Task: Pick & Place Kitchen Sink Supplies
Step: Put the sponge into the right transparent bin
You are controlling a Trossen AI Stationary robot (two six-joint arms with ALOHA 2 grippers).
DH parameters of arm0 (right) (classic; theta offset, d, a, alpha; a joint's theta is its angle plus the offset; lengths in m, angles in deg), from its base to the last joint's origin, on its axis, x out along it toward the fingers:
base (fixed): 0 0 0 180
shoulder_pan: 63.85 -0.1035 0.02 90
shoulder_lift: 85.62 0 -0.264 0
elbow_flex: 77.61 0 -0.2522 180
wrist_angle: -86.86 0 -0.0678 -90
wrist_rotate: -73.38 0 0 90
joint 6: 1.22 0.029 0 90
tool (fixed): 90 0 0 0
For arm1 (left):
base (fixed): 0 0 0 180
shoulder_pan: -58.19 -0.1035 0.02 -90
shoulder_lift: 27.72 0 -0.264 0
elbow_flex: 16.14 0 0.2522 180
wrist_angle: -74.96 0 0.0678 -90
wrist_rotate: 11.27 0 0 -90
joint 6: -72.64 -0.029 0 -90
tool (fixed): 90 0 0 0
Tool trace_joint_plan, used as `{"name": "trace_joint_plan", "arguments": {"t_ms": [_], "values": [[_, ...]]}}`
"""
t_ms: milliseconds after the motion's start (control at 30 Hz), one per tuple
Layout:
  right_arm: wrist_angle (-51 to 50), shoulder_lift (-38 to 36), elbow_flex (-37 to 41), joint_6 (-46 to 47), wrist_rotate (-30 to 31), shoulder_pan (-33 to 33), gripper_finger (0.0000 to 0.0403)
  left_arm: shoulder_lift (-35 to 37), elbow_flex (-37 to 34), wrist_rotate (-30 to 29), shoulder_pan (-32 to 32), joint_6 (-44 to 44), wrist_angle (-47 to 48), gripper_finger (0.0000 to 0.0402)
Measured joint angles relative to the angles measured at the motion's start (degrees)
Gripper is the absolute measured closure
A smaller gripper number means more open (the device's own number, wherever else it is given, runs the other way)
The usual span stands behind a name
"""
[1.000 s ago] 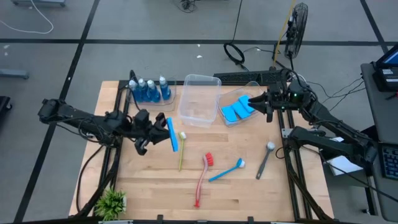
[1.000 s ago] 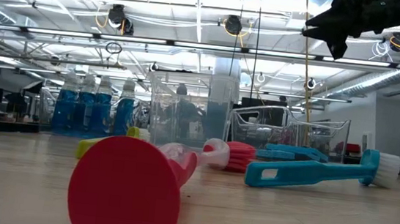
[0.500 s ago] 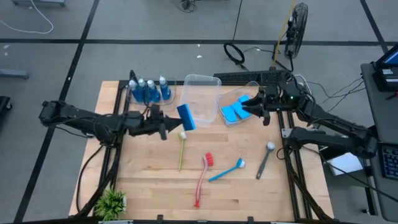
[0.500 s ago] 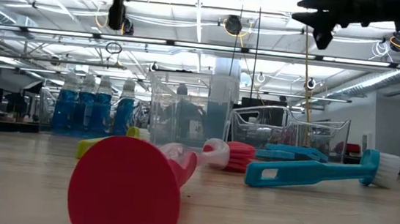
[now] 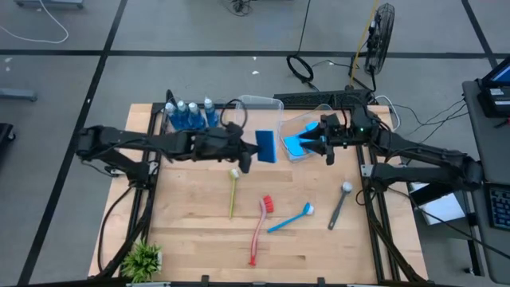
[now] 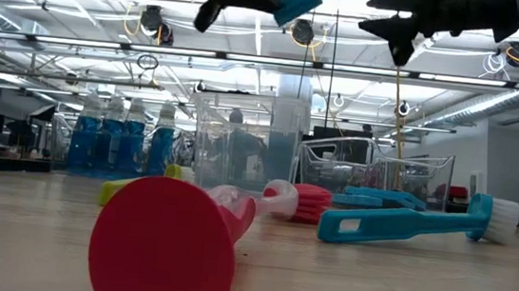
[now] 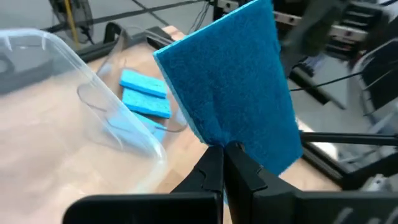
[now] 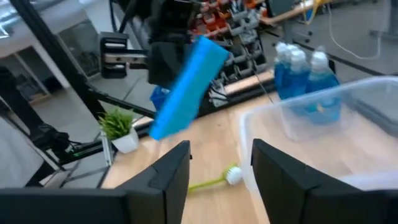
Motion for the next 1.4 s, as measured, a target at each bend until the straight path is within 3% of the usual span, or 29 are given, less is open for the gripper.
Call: {"name": "trace_joint_plan", "arguments": {"t_ms": [200,333,733,1400], "values": [[5.13,1.30,0.00,0.40,0.23,-1.90,0.0201,-6.68,9.14,-0.27,-1.40,-3.94,6.51,0.0401],[5.70,1.74,0.00,0.87,3.47,-2.69,0.0176,-9.89,13.15,-2.12,-1.46,-5.93,7.21,0.0401],[5.82,3.63,0.00,0.90,7.35,-3.05,0.0119,-14.54,17.83,-6.63,-1.57,-6.88,7.94,0.0401],[14.36,10.35,0.00,2.43,7.28,-3.05,0.0124,-14.49,17.85,-7.66,-1.66,-6.92,5.69,0.0401]]}}
